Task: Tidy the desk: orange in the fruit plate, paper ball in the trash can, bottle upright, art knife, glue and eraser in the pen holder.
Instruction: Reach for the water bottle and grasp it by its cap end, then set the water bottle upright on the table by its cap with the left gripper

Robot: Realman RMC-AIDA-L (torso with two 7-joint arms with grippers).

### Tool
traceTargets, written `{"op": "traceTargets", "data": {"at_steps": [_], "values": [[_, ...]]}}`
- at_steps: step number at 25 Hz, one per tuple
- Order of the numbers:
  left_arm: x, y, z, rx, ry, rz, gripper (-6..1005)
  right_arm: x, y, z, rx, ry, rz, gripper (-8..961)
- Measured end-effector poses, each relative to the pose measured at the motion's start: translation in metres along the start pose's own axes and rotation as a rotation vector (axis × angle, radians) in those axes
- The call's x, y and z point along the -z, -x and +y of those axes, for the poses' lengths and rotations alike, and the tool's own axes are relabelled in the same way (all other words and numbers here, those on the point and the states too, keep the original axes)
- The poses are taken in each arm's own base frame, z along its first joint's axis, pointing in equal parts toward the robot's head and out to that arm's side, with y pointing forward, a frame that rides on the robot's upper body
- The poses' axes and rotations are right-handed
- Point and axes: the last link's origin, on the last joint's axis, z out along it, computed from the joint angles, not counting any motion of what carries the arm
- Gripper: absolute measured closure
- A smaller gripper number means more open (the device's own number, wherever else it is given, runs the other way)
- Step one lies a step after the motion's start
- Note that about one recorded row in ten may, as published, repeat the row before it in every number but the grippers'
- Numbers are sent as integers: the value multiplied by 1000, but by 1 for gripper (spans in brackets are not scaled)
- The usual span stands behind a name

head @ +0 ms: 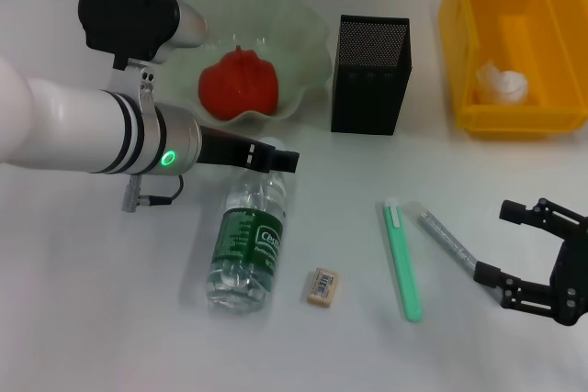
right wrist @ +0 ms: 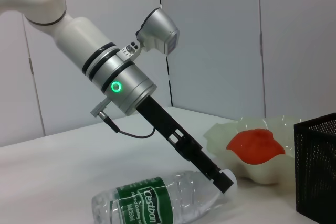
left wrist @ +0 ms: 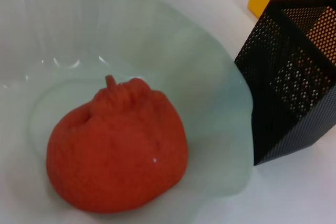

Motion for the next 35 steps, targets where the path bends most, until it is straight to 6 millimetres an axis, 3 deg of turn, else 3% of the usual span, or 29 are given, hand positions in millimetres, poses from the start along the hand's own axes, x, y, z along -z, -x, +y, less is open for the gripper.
{"op": "traceTargets", "data": {"at_steps": [18,20,25,35], "values": [[-6,2,6,-56,10,-54,170,-3,-2,-2,-10,-2,15,111],[-6,3,6,-77,10,-61,345,-3,-3,-2,-11,-3,17,111],[1,0,10,-118,23,-49,484,-2,-3,-2,-13,-5,19,112],[25,0,14,-204,133,26,540,-1,-2,-4,-21,-19,15,112]]}}
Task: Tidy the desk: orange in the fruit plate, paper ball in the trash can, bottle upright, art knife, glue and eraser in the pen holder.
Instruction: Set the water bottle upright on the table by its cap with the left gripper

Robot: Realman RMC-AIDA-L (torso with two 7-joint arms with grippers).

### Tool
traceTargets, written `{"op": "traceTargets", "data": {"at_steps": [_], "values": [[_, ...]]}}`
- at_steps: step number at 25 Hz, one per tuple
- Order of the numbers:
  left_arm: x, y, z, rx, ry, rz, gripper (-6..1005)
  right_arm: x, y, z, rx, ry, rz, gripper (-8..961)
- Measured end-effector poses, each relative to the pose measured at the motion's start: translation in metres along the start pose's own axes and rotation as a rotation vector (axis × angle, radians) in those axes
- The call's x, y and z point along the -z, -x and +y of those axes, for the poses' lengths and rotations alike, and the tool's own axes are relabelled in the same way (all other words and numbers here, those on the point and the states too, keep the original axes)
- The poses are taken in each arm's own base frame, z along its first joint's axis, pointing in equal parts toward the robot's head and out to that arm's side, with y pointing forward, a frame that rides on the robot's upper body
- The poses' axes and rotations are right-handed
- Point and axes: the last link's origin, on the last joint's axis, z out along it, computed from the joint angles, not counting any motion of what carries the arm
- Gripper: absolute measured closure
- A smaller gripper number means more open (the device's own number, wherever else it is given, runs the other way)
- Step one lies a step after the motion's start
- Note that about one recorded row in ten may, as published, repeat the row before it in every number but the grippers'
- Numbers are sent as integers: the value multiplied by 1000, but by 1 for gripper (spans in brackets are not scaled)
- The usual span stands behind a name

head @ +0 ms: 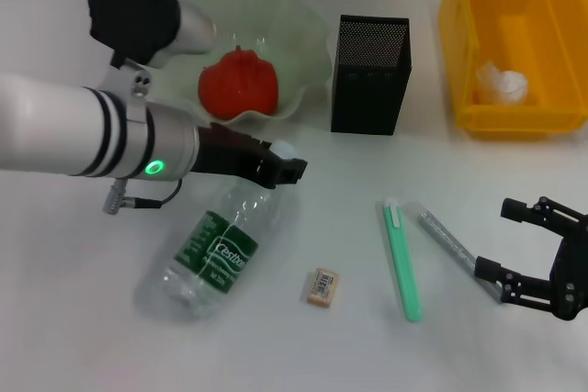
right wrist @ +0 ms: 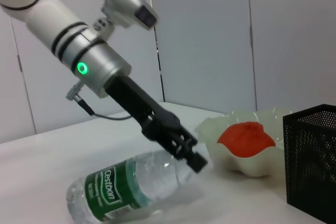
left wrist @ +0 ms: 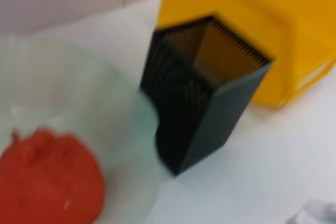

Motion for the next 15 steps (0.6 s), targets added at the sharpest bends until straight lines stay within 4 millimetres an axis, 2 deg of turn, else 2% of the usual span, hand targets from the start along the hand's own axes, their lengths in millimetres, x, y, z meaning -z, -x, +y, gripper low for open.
{"op": "traceTargets", "data": {"at_steps": [3,7,15], "values": [[13,-1,3,-86,25,75,542,0,0,0,-7,0,0,112],[21,2,5,-156,40,123,544,0,0,0,-9,0,0,112],[44,9,-4,-201,83,290,549,0,0,0,-10,0,-1,112]]}}
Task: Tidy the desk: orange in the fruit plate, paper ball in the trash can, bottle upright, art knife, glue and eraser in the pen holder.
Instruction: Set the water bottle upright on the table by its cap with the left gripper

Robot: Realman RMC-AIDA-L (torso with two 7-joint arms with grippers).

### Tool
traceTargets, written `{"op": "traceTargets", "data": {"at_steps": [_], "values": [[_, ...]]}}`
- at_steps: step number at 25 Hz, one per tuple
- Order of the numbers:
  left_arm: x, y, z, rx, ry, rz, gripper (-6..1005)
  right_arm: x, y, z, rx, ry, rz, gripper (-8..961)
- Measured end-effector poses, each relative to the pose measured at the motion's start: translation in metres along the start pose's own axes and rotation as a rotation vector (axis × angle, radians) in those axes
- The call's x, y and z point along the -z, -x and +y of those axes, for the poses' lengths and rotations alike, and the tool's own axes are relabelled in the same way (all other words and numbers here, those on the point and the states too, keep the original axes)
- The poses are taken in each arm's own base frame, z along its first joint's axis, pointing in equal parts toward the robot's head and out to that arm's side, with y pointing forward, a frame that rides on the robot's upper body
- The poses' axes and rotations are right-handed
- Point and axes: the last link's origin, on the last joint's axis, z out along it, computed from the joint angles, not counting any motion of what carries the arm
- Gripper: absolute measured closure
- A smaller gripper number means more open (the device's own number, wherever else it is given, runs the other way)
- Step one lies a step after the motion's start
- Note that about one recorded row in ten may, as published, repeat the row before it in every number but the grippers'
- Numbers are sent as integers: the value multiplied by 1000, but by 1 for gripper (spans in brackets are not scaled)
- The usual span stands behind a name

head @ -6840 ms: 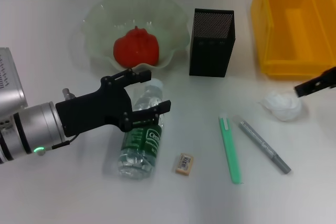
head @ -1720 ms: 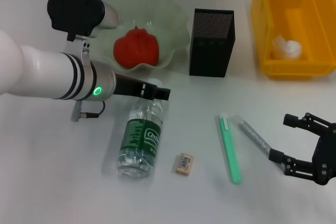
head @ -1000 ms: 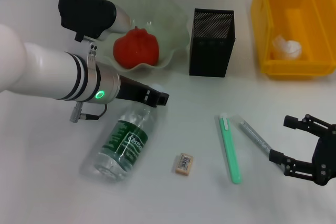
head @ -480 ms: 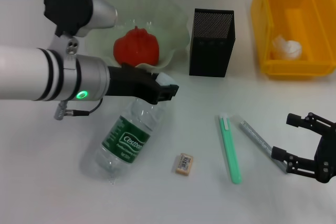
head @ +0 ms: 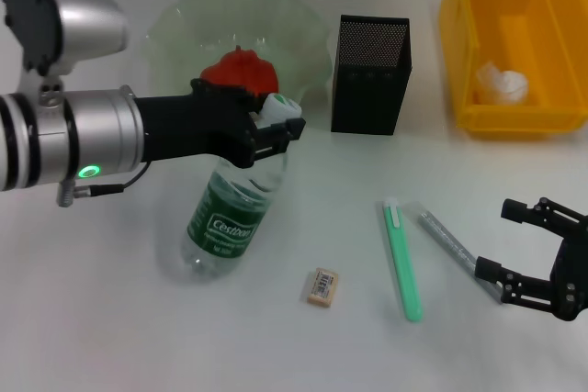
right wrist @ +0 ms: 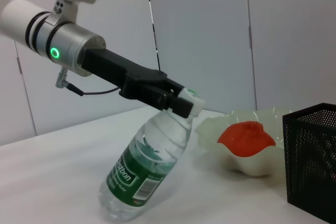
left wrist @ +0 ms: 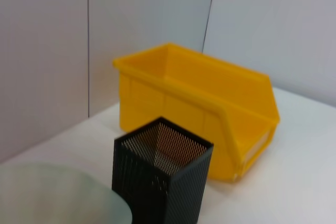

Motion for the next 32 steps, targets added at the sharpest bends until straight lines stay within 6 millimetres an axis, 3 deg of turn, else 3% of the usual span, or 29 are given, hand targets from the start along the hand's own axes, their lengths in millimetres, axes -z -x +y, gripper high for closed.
{"op": "traceTargets", "data": {"at_steps": [13,32], "values": [[17,8,-9,-46,-24,73,548,-2,2,-2,-3,5,-3,112],[25,8,-14,-28,-41,123,550,-2,2,0,-7,11,-7,113]]}}
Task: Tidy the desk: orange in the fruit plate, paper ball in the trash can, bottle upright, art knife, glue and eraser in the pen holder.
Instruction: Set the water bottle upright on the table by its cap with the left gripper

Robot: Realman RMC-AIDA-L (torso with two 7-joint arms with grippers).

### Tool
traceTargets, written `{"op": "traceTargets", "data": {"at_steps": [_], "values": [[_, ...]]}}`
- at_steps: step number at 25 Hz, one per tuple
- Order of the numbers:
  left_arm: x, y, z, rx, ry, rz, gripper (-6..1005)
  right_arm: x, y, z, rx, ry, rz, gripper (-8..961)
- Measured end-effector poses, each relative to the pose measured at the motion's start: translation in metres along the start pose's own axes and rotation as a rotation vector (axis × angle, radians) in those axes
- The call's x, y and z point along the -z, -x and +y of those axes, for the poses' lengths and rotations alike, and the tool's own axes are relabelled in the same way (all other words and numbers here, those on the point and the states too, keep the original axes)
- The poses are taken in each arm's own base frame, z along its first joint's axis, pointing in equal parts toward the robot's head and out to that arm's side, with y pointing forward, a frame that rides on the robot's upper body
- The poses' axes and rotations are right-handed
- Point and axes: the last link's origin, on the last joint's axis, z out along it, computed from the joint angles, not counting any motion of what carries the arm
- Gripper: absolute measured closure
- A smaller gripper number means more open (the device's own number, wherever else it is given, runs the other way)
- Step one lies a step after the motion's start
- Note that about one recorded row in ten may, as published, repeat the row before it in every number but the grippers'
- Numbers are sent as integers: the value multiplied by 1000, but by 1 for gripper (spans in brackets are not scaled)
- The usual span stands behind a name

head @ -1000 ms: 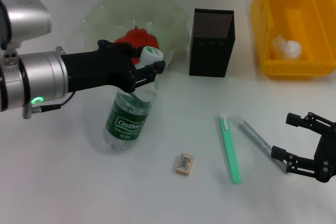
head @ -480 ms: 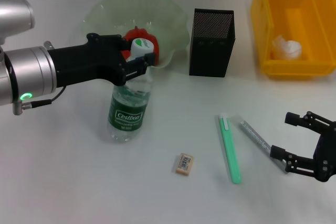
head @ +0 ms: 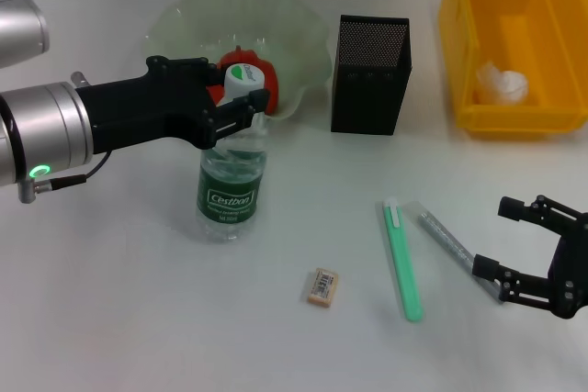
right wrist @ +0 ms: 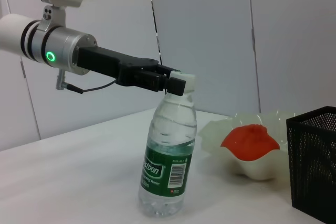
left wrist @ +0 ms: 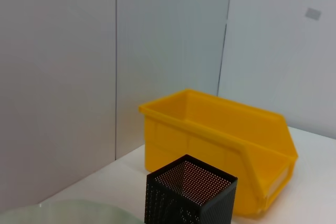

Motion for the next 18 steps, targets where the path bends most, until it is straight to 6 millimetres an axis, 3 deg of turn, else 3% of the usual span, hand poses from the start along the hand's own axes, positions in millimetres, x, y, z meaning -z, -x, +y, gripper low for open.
{"op": "traceTargets", "data": {"at_steps": [18], "values": [[4,4,-5,2,-1,38,524,-2,1,0,-4,9,-1,113]]}}
